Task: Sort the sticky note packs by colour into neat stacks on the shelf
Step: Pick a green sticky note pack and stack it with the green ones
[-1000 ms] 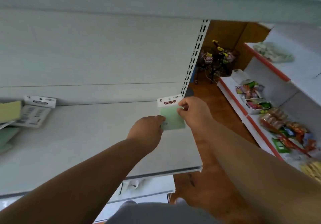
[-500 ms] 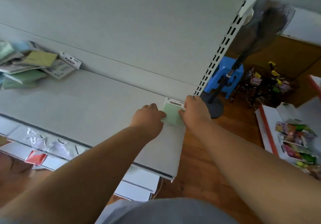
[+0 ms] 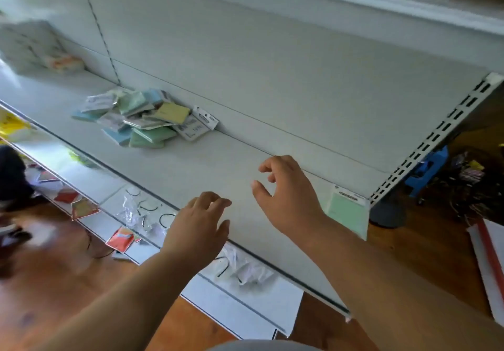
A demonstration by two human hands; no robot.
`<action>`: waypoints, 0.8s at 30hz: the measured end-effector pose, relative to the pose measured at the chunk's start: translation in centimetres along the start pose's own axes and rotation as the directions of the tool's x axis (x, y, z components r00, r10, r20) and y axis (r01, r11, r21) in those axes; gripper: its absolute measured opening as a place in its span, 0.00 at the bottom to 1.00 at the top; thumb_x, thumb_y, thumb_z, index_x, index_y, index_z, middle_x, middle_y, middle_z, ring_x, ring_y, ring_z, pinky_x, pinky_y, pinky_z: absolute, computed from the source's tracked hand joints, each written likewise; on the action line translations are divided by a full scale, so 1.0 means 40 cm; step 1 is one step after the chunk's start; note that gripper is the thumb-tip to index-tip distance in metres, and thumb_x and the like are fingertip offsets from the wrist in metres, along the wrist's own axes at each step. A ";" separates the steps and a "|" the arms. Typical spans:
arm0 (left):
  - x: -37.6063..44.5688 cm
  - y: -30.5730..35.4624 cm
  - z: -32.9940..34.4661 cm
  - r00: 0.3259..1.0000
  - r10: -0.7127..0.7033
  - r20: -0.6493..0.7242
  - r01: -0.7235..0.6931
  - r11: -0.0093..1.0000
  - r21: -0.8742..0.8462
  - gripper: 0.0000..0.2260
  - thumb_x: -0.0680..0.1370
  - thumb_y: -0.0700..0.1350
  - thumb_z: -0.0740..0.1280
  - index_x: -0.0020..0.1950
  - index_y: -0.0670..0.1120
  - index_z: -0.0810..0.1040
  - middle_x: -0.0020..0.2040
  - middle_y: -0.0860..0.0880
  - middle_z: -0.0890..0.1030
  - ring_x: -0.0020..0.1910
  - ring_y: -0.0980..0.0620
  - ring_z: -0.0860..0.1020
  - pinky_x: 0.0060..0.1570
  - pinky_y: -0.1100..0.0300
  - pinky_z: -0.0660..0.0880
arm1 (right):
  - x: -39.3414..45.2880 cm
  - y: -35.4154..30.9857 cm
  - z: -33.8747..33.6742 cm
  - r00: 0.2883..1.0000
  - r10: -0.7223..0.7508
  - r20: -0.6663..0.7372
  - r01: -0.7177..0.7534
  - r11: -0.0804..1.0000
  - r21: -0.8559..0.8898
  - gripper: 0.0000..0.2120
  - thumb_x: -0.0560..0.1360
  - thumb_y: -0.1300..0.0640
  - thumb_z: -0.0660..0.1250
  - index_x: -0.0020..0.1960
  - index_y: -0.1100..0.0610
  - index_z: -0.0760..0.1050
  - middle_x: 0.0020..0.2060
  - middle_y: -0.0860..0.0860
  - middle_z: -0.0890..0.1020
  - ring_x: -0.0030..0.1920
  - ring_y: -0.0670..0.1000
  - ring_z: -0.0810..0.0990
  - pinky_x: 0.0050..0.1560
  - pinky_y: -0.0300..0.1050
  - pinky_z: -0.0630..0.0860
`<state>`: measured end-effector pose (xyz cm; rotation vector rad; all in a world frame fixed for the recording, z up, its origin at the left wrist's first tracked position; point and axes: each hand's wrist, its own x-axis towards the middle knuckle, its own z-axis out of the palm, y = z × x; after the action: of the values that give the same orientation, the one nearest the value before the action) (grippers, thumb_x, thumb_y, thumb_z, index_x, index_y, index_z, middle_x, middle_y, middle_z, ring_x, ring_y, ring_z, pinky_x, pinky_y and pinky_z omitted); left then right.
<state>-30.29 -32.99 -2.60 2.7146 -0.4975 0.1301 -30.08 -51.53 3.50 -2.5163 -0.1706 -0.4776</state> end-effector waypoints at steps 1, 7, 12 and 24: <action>-0.008 -0.055 -0.023 1.000 -0.006 -0.013 0.007 1.000 0.010 0.17 0.75 0.49 0.67 0.64 0.51 0.76 0.59 0.49 0.76 0.54 0.45 0.77 0.52 0.53 0.76 | 0.018 -0.046 0.036 1.000 -0.007 0.006 0.007 1.000 0.012 0.12 0.73 0.51 0.68 0.54 0.54 0.73 0.51 0.48 0.74 0.48 0.48 0.76 0.44 0.39 0.70; -0.022 -0.387 -0.171 0.999 -0.050 -0.014 0.051 0.997 0.060 0.16 0.76 0.50 0.65 0.64 0.53 0.75 0.59 0.50 0.77 0.57 0.45 0.76 0.53 0.53 0.75 | 0.137 -0.326 0.273 0.999 -0.034 0.038 0.031 0.998 0.060 0.10 0.74 0.51 0.67 0.53 0.54 0.73 0.51 0.49 0.75 0.47 0.49 0.75 0.46 0.41 0.71; -0.011 -0.545 -0.269 0.999 -0.043 -0.021 0.044 0.998 0.050 0.16 0.76 0.50 0.64 0.64 0.52 0.75 0.58 0.50 0.77 0.54 0.45 0.76 0.53 0.54 0.74 | 0.244 -0.463 0.382 0.999 -0.027 0.037 0.025 0.998 0.052 0.10 0.73 0.51 0.68 0.52 0.53 0.73 0.48 0.48 0.74 0.44 0.48 0.73 0.44 0.40 0.68; 0.192 -0.703 -0.243 0.998 0.017 0.067 -0.019 1.000 0.024 0.16 0.77 0.51 0.63 0.64 0.54 0.74 0.57 0.53 0.76 0.55 0.48 0.76 0.52 0.57 0.73 | 0.496 -0.287 0.583 0.976 0.191 0.108 -0.137 0.915 -0.379 0.16 0.72 0.58 0.65 0.58 0.49 0.79 0.60 0.53 0.73 0.60 0.58 0.68 0.58 0.49 0.69</action>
<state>-13.27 -7.43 -2.16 2.7464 -0.5431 0.0503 -7.23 -28.65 -1.36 -2.9055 0.0882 -0.2800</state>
